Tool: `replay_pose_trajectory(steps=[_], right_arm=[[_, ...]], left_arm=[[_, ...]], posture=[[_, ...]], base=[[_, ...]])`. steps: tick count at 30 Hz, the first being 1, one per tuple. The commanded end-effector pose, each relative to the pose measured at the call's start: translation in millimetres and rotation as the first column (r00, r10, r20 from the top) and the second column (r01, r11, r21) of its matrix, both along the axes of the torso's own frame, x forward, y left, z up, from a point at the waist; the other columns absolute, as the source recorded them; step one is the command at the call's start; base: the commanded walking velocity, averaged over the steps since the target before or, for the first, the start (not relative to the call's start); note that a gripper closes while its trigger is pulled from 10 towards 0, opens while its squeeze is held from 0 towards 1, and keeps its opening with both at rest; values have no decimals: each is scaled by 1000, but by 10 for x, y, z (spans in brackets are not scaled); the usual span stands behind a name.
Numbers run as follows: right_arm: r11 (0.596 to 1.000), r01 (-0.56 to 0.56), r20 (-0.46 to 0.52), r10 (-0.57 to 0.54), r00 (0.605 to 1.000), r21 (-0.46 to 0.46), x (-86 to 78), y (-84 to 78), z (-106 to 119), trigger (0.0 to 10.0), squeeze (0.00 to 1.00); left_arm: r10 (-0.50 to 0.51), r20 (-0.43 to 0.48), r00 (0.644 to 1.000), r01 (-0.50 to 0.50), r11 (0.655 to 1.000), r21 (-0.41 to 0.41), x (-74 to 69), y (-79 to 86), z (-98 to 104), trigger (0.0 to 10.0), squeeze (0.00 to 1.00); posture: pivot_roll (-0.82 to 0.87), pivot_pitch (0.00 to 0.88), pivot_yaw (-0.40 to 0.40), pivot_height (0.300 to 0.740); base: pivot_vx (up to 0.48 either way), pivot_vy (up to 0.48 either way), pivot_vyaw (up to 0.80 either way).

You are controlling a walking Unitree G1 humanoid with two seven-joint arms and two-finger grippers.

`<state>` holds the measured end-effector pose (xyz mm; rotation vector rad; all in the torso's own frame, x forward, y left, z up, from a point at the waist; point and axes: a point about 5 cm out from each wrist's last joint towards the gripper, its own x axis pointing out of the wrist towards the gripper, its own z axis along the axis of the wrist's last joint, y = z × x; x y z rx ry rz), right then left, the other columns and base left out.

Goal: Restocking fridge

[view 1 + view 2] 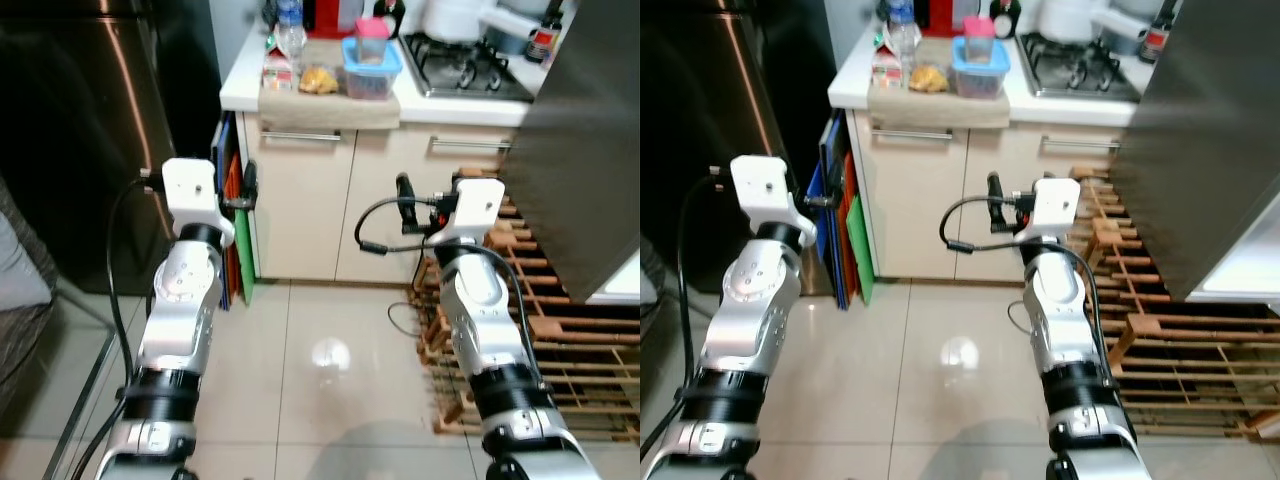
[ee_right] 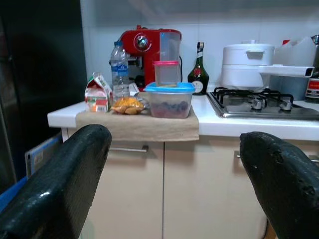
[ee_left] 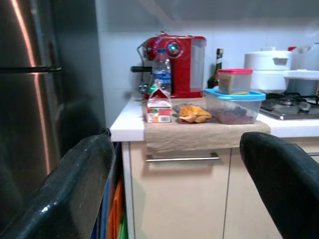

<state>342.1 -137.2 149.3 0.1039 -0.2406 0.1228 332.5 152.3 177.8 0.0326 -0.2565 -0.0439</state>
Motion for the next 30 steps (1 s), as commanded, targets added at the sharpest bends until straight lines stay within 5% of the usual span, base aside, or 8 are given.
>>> replay_pose_trajectory(steps=[1, 8, 30], right_arm=[[999, 5, 39, -7, 999, 52, 35, -6, 118, 10000, 0], [999, -16, 92, 11, 996, 51, 97, 27, 327, 10000, 0], [997, -73, 89, 70, 994, 38, 153, 203, 377, 10000, 0]], left_arm=[[4, -12, 1000, -4, 1000, 6, 17, 6, -16, 10000, 0], [-5, 0, 1000, 5, 1000, -7, 14, -32, 16, 10000, 0], [-8, 11, 1000, 8, 1000, 28, -11, 3, 25, 10000, 0]], posture=[[-23, 0, 15, 740], [-23, 0, 12, 740], [19, 0, -2, 740]], base=[[442, 0, 0], [445, 0, 0], [455, 0, 0]])
